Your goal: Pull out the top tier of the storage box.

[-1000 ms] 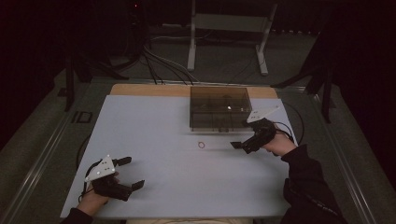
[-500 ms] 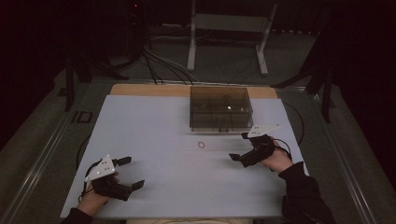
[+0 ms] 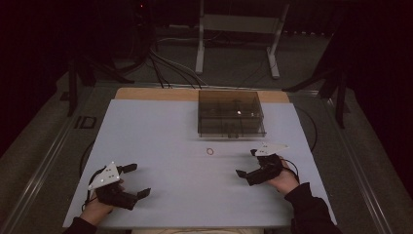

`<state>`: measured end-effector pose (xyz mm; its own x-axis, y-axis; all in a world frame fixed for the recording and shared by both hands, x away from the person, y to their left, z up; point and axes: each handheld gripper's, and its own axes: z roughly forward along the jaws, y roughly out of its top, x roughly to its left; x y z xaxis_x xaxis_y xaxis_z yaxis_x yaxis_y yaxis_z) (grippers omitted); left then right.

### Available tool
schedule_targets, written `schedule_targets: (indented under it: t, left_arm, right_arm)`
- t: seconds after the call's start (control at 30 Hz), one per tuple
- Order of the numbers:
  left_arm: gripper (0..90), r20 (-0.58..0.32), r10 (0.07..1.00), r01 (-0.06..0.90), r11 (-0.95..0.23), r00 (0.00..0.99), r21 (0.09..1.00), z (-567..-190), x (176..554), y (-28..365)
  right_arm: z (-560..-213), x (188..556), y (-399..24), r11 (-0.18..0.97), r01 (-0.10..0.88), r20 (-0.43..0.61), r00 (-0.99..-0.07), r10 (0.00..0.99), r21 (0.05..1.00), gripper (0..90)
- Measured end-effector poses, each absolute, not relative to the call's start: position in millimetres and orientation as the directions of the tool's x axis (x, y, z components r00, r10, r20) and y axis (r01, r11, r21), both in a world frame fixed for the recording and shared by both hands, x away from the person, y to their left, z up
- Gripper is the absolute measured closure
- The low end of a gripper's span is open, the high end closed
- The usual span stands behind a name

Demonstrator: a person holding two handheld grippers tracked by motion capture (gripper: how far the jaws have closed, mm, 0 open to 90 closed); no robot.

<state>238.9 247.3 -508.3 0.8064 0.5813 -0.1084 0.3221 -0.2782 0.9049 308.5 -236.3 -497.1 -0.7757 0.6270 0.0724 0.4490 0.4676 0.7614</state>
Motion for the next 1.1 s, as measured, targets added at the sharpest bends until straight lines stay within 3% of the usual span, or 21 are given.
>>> schedule_targets:
  t: [0.57,1.1]
  left_arm:
    - [0.0,-0.12,0.581,0.329,-0.27,0.805,0.905,-510,240,250]
    - [0.0,-0.116,0.583,0.328,-0.272,0.804,0.905,-509,239,250]
  right_arm:
    - [-508,279,-240,0.438,0.473,0.059,-0.729,0.682,0.764,1.9]
    - [-512,280,-238,0.428,0.456,0.042,-0.721,0.692,0.78,1.9]
